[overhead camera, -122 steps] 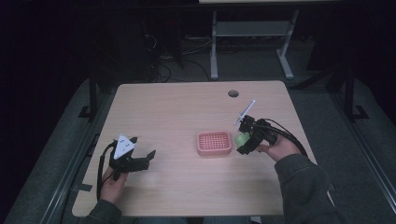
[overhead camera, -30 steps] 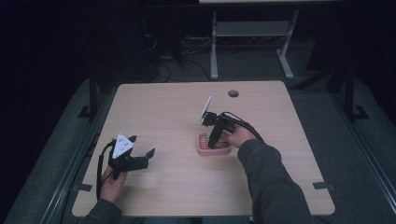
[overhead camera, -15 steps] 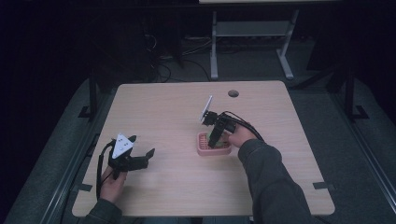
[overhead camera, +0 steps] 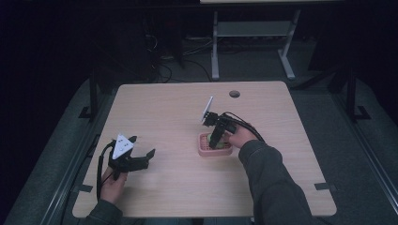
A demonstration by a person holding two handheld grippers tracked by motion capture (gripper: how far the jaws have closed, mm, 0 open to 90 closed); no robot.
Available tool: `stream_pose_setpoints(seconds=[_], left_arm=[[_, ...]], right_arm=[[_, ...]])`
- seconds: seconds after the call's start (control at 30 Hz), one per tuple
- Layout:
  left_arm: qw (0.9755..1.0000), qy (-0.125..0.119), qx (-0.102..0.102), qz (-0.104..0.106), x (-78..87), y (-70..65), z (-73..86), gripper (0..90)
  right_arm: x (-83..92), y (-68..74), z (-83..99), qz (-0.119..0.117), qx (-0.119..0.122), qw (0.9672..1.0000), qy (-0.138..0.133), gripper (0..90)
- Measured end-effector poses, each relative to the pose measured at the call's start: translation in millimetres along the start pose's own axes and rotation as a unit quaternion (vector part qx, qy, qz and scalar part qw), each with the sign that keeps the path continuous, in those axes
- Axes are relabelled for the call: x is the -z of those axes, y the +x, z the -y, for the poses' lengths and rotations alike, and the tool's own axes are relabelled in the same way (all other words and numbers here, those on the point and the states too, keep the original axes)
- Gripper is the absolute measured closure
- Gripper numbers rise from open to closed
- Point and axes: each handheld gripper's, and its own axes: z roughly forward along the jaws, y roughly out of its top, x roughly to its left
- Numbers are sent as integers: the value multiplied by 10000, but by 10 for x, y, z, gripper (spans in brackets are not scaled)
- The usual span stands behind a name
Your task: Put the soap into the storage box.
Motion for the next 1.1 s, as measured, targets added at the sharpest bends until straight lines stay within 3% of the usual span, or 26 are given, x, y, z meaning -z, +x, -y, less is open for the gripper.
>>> stream_pose_setpoints(seconds=[0.67, 1.1], left_arm=[[10000, -27, 82, 1, 0, -2, -1, 143], [9999, -42, 93, -28, 14, 7, 0, 143]], right_arm=[[176, -33, 88, -20, -229, 9991, -345, 258], [314, -41, 168, -18, -255, 9981, -568, 258]])
